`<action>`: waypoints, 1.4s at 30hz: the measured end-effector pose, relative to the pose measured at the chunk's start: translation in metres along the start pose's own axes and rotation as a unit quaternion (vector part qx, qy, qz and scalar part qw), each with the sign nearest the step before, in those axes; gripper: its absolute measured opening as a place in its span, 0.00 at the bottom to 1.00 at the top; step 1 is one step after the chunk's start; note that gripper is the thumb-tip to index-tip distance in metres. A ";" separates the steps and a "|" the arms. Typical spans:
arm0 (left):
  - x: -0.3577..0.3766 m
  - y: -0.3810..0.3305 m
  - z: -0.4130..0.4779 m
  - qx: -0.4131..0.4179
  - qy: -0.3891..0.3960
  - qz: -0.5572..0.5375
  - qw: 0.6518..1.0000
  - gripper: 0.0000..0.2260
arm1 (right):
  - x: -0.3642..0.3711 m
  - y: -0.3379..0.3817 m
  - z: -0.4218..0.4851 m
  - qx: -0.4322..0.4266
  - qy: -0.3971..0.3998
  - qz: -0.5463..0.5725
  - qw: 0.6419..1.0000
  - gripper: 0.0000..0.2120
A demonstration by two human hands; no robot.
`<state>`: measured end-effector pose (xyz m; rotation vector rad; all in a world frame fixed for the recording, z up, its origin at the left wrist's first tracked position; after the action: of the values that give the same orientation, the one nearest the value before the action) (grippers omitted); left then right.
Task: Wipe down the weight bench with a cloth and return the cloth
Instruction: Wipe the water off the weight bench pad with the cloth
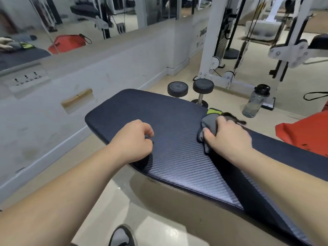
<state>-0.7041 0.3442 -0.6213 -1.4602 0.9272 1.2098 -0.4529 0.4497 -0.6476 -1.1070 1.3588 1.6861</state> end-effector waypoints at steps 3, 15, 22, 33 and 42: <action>0.008 0.001 0.006 0.005 0.010 -0.003 1.000 0.13 | 0.011 0.042 -0.037 -0.074 0.038 0.006 0.996 0.24; 0.034 -0.009 0.045 0.001 0.009 -0.072 0.997 0.12 | -0.002 0.006 0.008 -0.023 -0.009 -0.042 0.999 0.21; 0.036 0.013 0.057 -0.004 0.010 -0.078 0.997 0.14 | 0.006 -0.006 0.070 0.151 -0.063 -0.012 0.986 0.21; 0.025 0.050 0.061 -0.017 -0.035 -0.075 0.996 0.17 | 0.060 0.137 0.006 -0.326 0.034 0.042 0.944 0.20; 0.020 0.059 0.062 -0.008 -0.039 -0.092 0.995 0.17 | 0.051 0.062 0.087 0.032 -0.096 -0.080 0.992 0.24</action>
<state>-0.7701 0.3920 -0.6547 -1.4650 0.7155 1.1322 -0.5450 0.5217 -0.6631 -0.9638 1.1642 1.5769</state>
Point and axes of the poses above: each hand's wrist, its own z-axis towards the middle knuckle, its own x-axis out of the palm, y = z × x, the point moved 6 cm from there along z, towards the middle knuckle, and after that the axes turned 14 degrees about z, right-handed, at the moved point
